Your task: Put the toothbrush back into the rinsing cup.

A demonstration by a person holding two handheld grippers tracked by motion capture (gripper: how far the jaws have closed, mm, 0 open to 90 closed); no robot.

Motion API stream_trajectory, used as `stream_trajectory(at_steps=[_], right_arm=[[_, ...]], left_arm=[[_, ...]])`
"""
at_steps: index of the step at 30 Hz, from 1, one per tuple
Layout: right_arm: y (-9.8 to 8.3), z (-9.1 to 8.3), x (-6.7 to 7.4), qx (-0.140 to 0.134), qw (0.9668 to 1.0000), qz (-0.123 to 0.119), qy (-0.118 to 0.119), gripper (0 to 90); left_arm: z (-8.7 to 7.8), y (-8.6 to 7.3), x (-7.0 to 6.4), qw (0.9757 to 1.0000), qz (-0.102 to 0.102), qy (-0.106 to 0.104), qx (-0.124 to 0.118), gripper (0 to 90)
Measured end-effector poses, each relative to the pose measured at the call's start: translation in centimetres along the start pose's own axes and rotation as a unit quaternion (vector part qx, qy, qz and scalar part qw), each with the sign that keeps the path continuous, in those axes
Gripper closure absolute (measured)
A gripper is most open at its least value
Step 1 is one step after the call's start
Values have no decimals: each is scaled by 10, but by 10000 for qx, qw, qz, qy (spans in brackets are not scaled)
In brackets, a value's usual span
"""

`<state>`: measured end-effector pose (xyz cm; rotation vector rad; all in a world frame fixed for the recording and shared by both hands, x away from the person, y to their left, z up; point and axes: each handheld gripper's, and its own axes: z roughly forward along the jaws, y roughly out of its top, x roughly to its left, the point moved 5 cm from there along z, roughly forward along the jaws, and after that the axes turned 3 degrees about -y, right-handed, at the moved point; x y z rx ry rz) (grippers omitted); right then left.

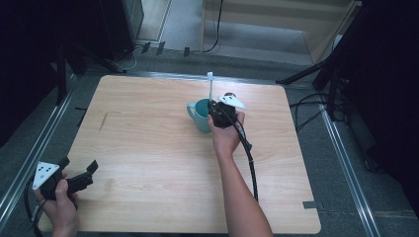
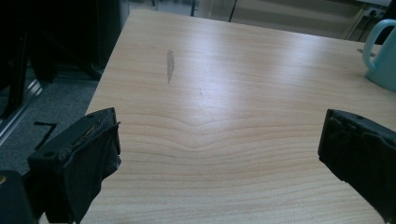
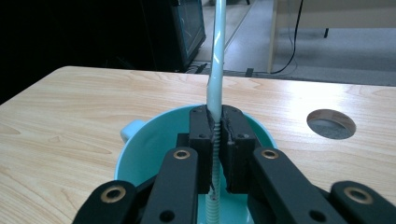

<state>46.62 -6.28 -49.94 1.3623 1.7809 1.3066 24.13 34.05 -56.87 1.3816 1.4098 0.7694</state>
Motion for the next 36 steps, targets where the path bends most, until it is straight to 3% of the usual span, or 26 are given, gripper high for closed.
stream_trajectory(at_steps=[9, 14, 20, 29, 36], right_arm=[[1, 4, 0, 90, 9999, 79, -1, 843], [-1, 8, 1, 276, 9996, 103, -5, 845], [3, 10, 0, 312, 9993, 158, 99, 837], [9, 3, 2, 163, 9994, 164, 249, 746], [18, -11, -1, -182, 9991, 118, 376, 634]], left_arm=[[0, 0, 0, 10000, -6, -13, -5, 0], [0, 0, 0, 10000, -10, -10, -2, 0], [0, 0, 0, 10000, -18, -9, 0, 0], [0, 0, 0, 10000, -13, -6, 7, 0], [0, 0, 0, 10000, 15, 6, 14, 0]])
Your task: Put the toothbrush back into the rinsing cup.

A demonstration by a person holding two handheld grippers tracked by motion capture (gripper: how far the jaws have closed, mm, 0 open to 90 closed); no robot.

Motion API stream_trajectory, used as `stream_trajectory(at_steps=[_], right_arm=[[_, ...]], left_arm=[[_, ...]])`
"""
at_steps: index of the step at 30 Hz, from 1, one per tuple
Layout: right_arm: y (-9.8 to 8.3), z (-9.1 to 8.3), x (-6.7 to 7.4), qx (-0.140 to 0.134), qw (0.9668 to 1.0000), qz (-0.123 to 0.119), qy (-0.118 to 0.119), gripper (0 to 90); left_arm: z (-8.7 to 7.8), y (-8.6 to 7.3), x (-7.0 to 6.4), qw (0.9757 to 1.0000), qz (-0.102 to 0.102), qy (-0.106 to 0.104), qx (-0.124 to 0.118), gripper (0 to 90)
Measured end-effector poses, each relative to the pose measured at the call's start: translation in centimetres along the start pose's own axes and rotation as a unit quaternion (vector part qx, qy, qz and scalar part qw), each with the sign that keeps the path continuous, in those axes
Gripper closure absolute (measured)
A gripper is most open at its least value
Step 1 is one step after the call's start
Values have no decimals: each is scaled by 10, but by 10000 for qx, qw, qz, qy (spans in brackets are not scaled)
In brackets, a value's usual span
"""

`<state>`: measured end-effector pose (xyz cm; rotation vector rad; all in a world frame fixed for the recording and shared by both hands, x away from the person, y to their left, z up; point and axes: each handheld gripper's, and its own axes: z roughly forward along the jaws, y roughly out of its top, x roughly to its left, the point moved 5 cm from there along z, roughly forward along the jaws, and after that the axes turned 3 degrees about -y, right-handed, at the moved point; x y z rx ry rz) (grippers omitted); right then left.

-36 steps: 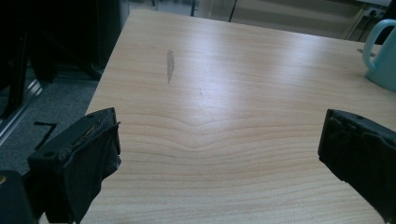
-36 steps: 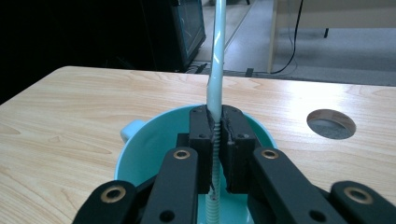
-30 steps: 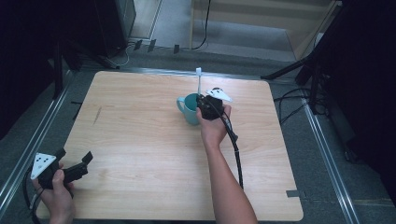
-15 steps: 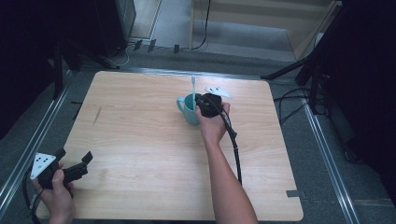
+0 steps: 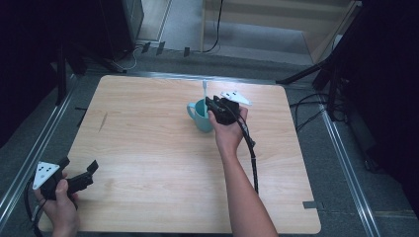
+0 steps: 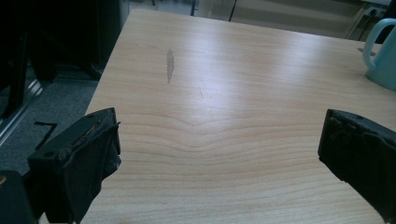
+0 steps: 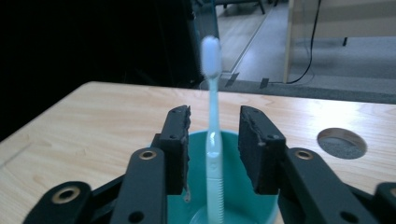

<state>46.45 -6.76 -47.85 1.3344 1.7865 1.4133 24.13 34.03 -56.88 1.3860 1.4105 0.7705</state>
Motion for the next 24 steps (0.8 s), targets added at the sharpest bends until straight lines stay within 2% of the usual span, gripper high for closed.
stream_trajectory(at_steps=[1, 2, 3, 5, 7, 8, 11, 13, 14, 15, 17, 21, 24], right_arm=[[1, -2, -3, -70, 9999, 61, -68, 626], [4, -8, -9, -179, 9993, 265, -174, 617], [4, -8, -9, -179, 9993, 265, -174, 617], [6, -14, -15, -272, 9983, 505, -141, 627], [6, -19, -23, -200, 9980, 581, -178, 626], [6, -23, -27, -302, 9977, 594, -114, 600], [6, -29, -31, -437, 9972, 598, -40, 567], [5, -34, -36, -469, 9976, 516, -42, 566], [2, -39, -41, -426, 9983, 392, -74, 548], [2, -39, -41, -426, 9983, 392, -74, 548], [-1, -45, -46, -408, 9986, 197, -277, 474], [-8, -58, -52, -351, 9986, 160, -367, 344], [-13, -69, -57, -274, 9983, 214, -457, 194]], left_arm=[[0, 0, 0, 10000, -2, 2, -3, 0], [0, 0, 0, 10000, -6, 5, -2, 0], [0, 0, 0, 10000, -5, 10, -1, 0], [0, 0, 0, 10000, 2, 9, -1, 0], [0, 0, 0, 10000, 5, 14, 4, 0], [0, 0, 0, 10000, 11, 11, 9, 0], [0, 0, 0, 10000, 12, 8, 3, 0], [0, 0, 0, 10000, 5, 10, 6, 0], [0, 0, 0, 10000, 6, 11, 8, 0], [0, 0, 0, 10000, 13, 15, 18, 0], [0, 0, 0, 10000, -1, 17, 16, 0], [0, 0, 0, 10000, 7, 11, 5, 0], [0, 0, 0, 10000, 10, 5, 6, 0]])
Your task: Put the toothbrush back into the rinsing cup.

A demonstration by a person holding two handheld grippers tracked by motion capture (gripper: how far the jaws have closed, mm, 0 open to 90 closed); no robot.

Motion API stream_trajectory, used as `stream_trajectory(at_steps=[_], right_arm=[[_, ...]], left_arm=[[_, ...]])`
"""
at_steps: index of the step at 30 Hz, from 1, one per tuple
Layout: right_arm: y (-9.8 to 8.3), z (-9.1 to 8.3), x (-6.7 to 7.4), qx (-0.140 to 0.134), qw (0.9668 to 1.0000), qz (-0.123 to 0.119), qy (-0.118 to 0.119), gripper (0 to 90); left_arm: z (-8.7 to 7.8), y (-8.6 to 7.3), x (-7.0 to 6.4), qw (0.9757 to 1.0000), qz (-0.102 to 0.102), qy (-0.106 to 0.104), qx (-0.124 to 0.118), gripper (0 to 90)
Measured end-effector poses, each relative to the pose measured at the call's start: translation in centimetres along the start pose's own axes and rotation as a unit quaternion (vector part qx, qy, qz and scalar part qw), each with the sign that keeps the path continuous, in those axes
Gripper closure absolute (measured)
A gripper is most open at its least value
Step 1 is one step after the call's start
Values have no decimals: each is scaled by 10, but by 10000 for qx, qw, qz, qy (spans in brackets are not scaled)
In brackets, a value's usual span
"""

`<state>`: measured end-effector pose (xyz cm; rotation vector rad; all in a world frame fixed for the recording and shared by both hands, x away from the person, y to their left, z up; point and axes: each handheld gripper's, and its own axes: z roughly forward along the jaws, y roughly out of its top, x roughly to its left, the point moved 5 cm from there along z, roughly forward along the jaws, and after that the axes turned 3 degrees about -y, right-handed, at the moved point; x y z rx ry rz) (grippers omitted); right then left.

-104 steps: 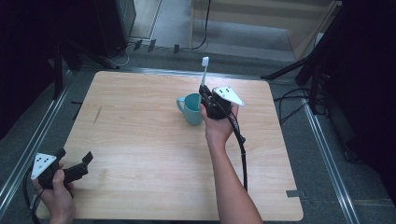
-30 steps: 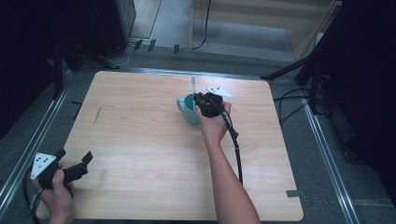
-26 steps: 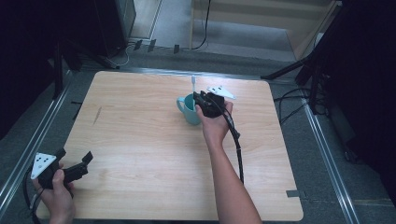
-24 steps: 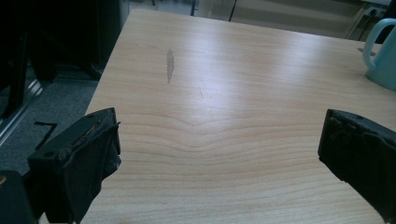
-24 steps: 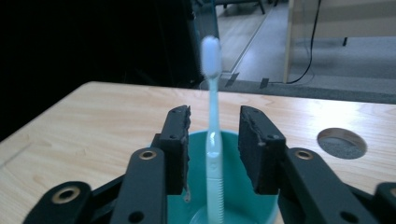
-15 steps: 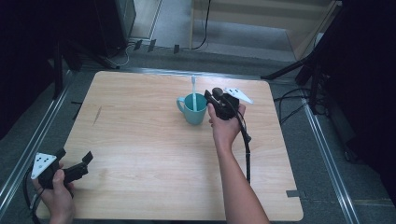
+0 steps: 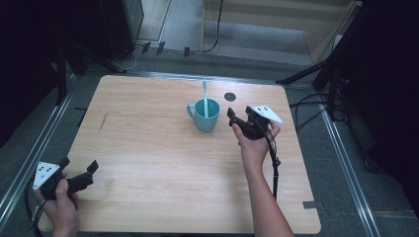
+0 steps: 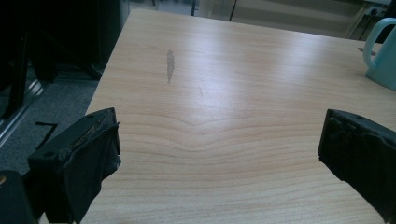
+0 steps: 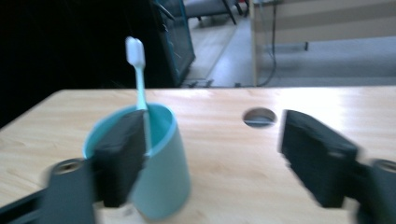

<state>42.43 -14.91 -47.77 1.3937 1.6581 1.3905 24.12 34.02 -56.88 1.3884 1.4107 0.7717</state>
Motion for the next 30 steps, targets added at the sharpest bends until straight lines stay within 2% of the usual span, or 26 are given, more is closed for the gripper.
stream_trajectory(at_steps=[1, 5, 7, 13, 22, 30], right_arm=[[-2, -4, -3, 42, 10000, -41, -75, 129], [-7, -22, -15, 106, 9995, -184, -234, 0], [-9, -29, -21, 73, 9996, -149, -216, 0], [-21, -52, -43, 48, 9993, -39, -362, 0], [-57, -83, -79, 122, 9977, 78, -655, 0], [-83, -107, -104, 181, 9961, 180, -845, 0]], left_arm=[[0, 0, 0, 10000, -2, 0, -3, 0], [0, 0, 0, 10000, 5, 3, 4, 0], [0, 0, 0, 10000, -3, 3, 2, 0], [0, 0, 0, 10000, 16, -8, -1, 0], [0, 0, 0, 10000, 11, -3, 18, 0], [0, 0, 0, 10000, 13, -4, 1, 0]])
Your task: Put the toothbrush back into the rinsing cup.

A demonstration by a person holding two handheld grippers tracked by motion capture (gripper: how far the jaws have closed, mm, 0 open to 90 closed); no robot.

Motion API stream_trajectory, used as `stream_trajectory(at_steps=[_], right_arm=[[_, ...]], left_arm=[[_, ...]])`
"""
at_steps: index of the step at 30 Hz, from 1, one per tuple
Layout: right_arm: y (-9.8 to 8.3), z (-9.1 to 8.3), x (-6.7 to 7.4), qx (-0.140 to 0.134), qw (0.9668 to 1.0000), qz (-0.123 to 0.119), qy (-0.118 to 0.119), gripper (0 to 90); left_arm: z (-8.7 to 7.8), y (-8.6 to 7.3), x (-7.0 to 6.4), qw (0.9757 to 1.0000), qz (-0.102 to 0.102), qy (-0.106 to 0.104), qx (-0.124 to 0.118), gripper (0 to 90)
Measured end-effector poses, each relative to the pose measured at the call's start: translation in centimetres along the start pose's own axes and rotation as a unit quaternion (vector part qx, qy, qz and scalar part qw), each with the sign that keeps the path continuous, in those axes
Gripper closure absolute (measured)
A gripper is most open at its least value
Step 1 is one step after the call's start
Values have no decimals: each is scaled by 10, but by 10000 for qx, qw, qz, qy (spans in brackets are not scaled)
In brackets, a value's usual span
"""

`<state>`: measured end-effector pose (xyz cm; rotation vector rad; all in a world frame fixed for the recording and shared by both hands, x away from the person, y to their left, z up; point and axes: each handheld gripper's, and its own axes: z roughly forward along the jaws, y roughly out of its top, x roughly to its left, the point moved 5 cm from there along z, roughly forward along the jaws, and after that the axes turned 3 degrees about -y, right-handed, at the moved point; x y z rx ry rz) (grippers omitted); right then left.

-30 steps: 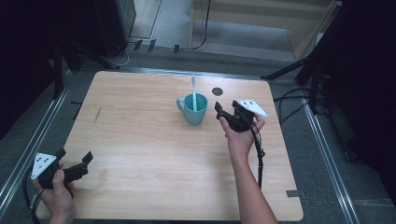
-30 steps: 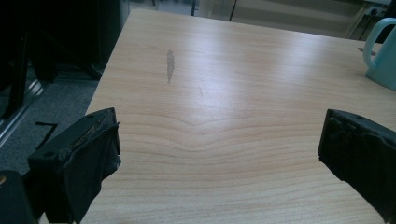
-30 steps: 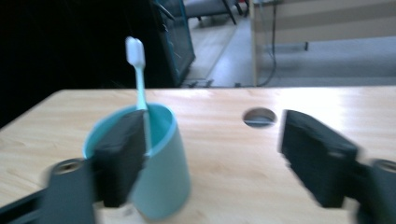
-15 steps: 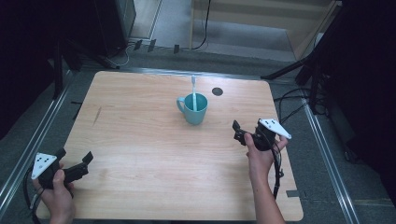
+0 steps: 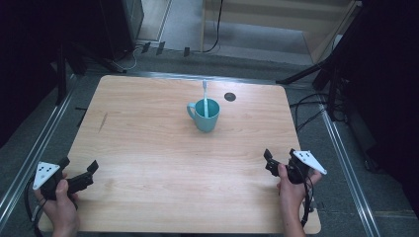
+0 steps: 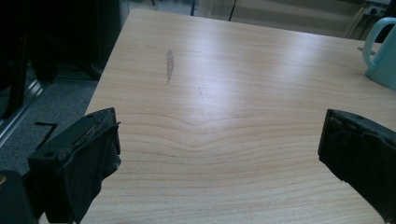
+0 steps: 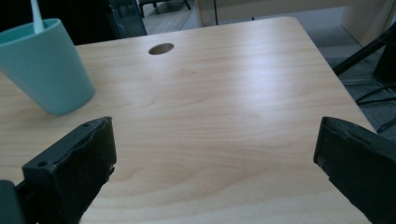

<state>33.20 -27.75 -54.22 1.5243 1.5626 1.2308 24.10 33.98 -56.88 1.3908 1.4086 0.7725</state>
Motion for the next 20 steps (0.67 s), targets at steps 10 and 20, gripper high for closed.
stream_trajectory(at_steps=[10, 20], right_arm=[[-21, -27, -31, 39, 9999, 163, -41, 0], [-28, -46, -44, -9, 9994, 306, -162, 0]], left_arm=[[0, 0, 0, 10000, -20, -18, 0, 0], [1, 0, 1, 10000, -68, -34, 42, 0]])
